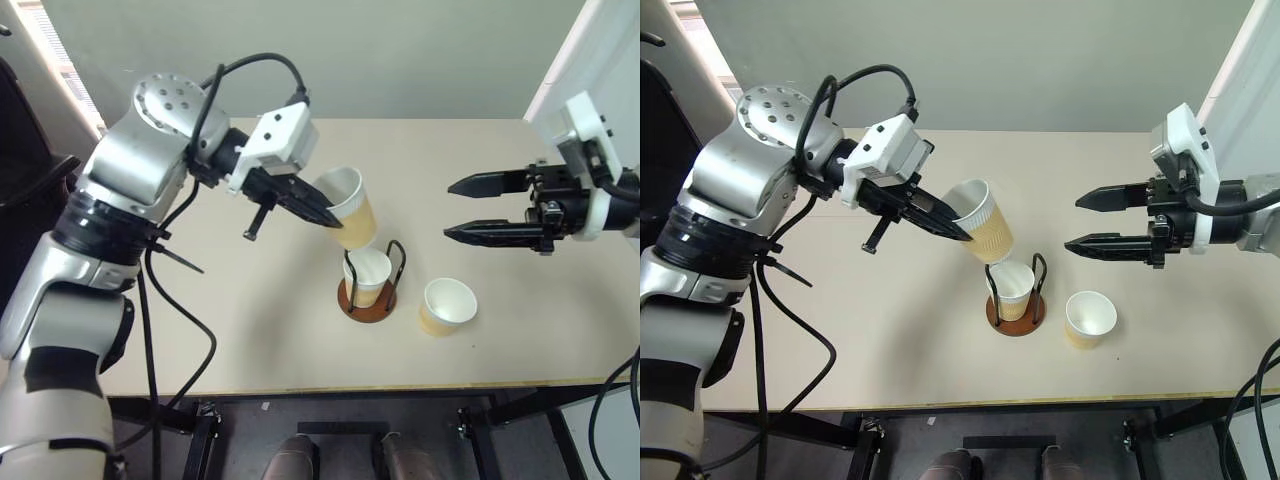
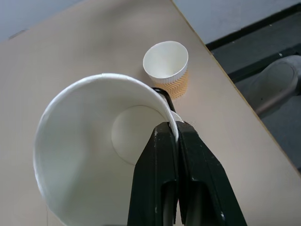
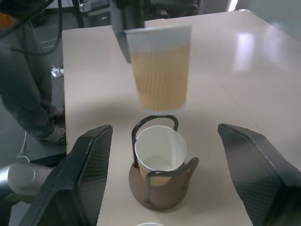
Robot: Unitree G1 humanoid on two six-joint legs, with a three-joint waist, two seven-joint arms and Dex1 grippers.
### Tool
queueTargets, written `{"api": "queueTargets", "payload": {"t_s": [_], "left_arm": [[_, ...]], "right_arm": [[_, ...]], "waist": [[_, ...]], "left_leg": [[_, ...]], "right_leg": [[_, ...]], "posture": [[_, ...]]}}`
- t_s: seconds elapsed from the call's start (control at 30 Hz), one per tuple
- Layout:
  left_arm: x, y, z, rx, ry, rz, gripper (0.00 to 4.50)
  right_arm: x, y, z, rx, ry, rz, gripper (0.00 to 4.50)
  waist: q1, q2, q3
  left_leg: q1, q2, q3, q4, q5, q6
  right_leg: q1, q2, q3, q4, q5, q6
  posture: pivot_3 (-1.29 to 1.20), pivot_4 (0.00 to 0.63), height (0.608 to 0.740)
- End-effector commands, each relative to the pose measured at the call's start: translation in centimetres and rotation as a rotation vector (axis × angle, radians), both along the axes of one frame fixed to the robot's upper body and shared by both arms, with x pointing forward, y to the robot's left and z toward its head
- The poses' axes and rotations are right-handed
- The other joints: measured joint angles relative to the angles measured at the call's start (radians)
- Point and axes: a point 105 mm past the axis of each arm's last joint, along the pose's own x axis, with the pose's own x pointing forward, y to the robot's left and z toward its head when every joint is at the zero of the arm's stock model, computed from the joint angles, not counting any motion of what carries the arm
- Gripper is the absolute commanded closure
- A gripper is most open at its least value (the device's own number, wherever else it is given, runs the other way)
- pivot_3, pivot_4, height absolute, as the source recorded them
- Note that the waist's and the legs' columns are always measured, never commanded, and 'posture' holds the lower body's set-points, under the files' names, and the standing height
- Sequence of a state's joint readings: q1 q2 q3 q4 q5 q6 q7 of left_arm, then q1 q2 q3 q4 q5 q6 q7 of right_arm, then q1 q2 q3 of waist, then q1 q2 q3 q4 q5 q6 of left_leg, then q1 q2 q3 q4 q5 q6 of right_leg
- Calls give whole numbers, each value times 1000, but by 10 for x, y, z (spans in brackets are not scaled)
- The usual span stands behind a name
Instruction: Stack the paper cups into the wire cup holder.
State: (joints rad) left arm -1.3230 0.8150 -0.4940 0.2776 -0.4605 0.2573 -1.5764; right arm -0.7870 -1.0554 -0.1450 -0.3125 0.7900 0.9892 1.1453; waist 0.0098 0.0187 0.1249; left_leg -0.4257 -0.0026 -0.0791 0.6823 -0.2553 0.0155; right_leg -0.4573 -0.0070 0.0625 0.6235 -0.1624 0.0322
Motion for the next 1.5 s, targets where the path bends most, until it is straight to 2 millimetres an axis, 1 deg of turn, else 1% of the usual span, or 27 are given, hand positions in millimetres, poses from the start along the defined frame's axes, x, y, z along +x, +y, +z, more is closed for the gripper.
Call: {"api": "queueTargets", "payload": {"t_s": [0.03, 0.17, 0.37, 0.47, 0.67, 0.87, 0.97, 1.03, 1.17, 1.27, 1.3, 1.5], "left_arm": [[-2, -8, 11, 6, -37, -71, 4456], [2, -19, 11, 11, -48, -104, 4456], [6, -31, 3, 46, -45, -143, 4456], [6, -37, -1, 61, -42, -165, 4456], [1, -45, -12, 103, -22, -217, 4456], [-1, -47, -26, 165, -18, -248, 4456], [3, -48, -36, 206, -38, -253, 4456], [7, -51, -40, 226, -64, -254, 4456], [12, -58, -44, 244, -101, -265, 4456], [15, -62, -46, 255, -129, -274, 3873], [15, -63, -46, 261, -136, -278, 3599], [14, -69, -40, 242, -144, -290, 1457]], "right_arm": [[-9, -2, 12, 6, -68, -15, 775], [-14, -2, 11, 19, -74, -30, 775], [-27, 5, 13, 12, -93, -5, 775], [-31, 5, 13, 0, -90, -7, 775], [-32, 2, 11, -14, -85, -28, 775], [-32, 3, 11, -8, -87, -35, 775], [-32, 3, 10, -7, -87, -38, 775], [-32, 3, 10, -6, -85, -40, 775], [-30, 2, 8, -12, -79, -47, 775], [-30, 1, 7, -17, -77, -51, 775], [-30, 0, 7, -19, -76, -52, 775], [-30, -1, 6, -29, -70, -64, 775]], "waist": [[0, 0, 0], [2, 0, 0], [7, 0, 0], [10, 0, 0], [14, 0, 0], [15, 0, 0], [15, 0, 0], [16, 0, 0], [18, 0, 0], [18, 0, 0], [18, 0, 0], [19, 0, 0]], "left_leg": [[0, 0, 0, 0, 0, 0], [-2, 0, 0, 0, 0, 0], [-6, 0, 0, 1, 0, 1], [-9, 0, 0, 3, 0, 0], [-11, -1, 1, 11, -1, 0], [-11, -3, 2, 17, -5, 4], [-11, -4, 2, 18, -8, 9], [-11, -4, 2, 18, -9, 10], [-11, -5, 2, 19, -9, 10], [-11, -5, 3, 19, -8, 10], [-11, -5, 3, 19, -8, 10], [-11, -5, 3, 19, -8, 9]], "right_leg": [[0, 0, 0, 0, 0, 1], [0, 0, 0, -3, 0, 3], [1, 0, 0, -10, 3, 7], [0, 0, -1, -14, 3, 9], [1, -2, 0, -14, 1, 15], [3, -4, 1, -14, 0, 19], [4, -5, 1, -14, 0, 20], [5, -5, 1, -13, 0, 20], [5, -6, 0, -13, 0, 21], [6, -6, 1, -13, 0, 22], [5, -6, 1, -13, 0, 22], [6, -6, 1, -14, 0, 23]], "posture": [[0, 150, 740], [0, 150, 740], [0, 150, 740], [0, 150, 740], [0, 150, 740], [0, 150, 740], [0, 150, 740], [0, 150, 740], [0, 150, 740], [0, 150, 740], [0, 150, 740], [0, 150, 740]]}}
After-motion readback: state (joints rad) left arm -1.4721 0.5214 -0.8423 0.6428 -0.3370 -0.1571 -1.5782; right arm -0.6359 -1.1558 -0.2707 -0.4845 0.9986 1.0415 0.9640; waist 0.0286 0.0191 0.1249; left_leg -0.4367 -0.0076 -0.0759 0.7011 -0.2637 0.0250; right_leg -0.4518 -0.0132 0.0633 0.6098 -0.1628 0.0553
